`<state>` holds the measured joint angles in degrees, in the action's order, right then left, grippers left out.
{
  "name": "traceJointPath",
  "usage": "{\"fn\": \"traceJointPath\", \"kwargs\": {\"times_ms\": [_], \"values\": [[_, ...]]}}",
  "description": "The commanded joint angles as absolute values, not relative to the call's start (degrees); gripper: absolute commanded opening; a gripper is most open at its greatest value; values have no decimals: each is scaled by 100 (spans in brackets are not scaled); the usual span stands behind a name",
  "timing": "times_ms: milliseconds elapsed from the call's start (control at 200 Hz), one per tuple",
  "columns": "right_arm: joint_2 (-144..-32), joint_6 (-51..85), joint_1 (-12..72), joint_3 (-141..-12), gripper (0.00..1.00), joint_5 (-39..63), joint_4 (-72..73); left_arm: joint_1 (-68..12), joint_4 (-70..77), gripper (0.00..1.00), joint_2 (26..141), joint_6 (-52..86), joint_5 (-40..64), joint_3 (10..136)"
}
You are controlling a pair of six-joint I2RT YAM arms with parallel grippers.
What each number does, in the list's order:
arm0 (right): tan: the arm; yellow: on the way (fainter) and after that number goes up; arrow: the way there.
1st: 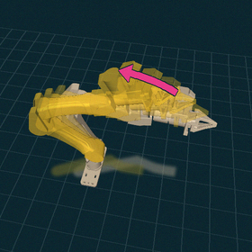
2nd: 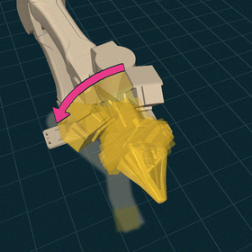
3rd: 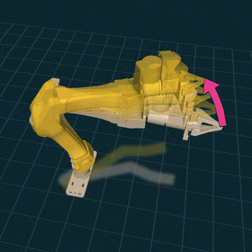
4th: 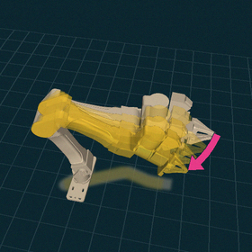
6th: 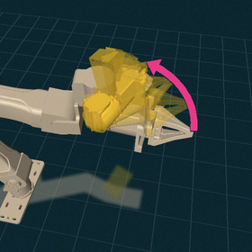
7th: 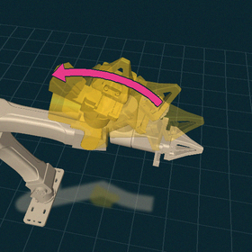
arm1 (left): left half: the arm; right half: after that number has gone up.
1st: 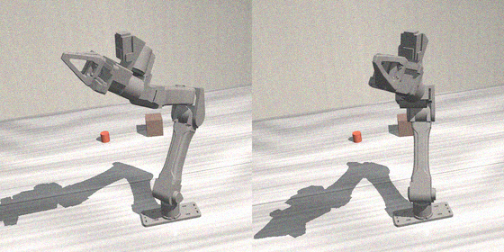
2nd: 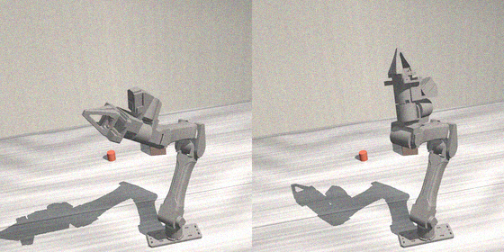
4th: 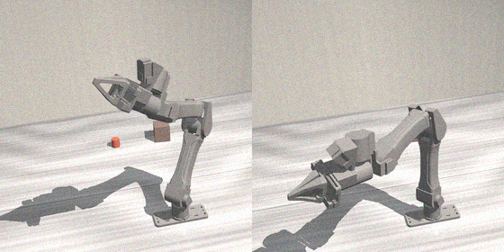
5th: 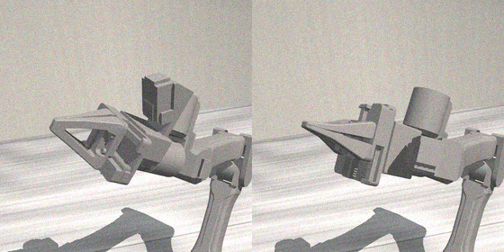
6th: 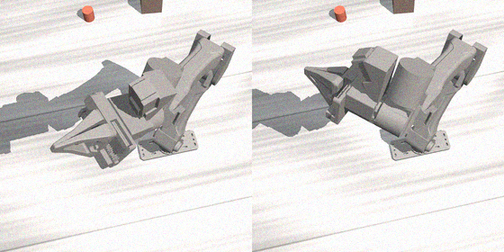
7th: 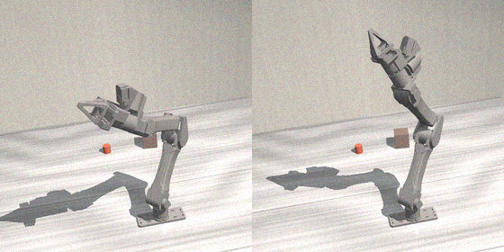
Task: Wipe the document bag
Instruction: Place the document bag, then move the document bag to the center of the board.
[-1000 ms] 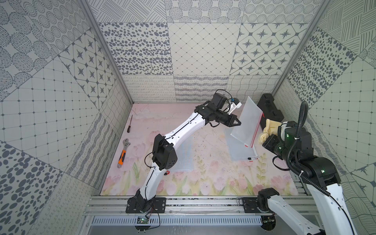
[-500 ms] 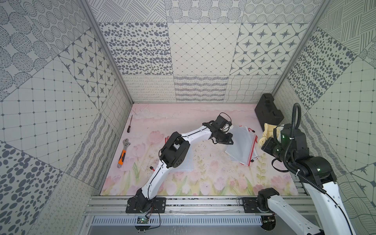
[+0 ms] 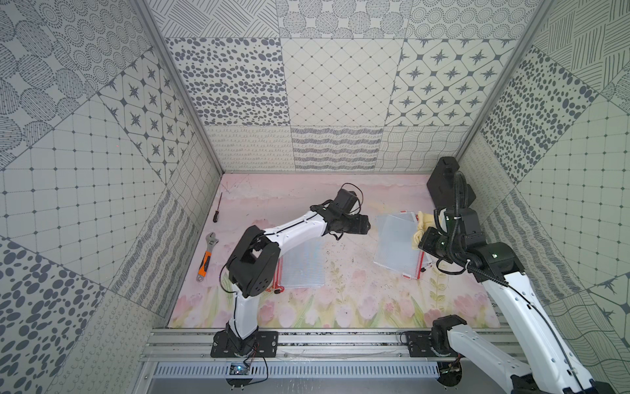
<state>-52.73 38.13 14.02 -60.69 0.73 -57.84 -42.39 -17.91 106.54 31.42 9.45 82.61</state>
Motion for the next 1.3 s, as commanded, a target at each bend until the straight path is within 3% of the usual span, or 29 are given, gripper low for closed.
{"fn": "traceJointPath", "kwargs": {"times_ms": [0, 195, 320, 450, 820, 1296], "values": [[-5457, 3934, 1410, -5810, 0, 767, -4978, -3420, -2265, 81, 9096, 2763, -392, 6830], [-5897, 3947, 1690, -5763, 0, 909, -4570, -1893, -2549, 78, 7706, 2719, 81, 5211], [-6159, 3965, 1902, -5854, 0, 849, -4433, -1355, -3022, 73, 7504, 2731, 280, 4877], [-6354, 4039, 2158, -5904, 0, 777, -4328, -1292, -3122, 63, 7630, 2647, 467, 4803], [-6442, 4153, 2411, -5845, 0, 606, -4306, -1276, -2820, 47, 8191, 2491, 1134, 4722], [-6677, 4160, 2528, -5891, 0, 668, -4214, -1274, -2919, 43, 8690, 2443, 843, 4730]]}}
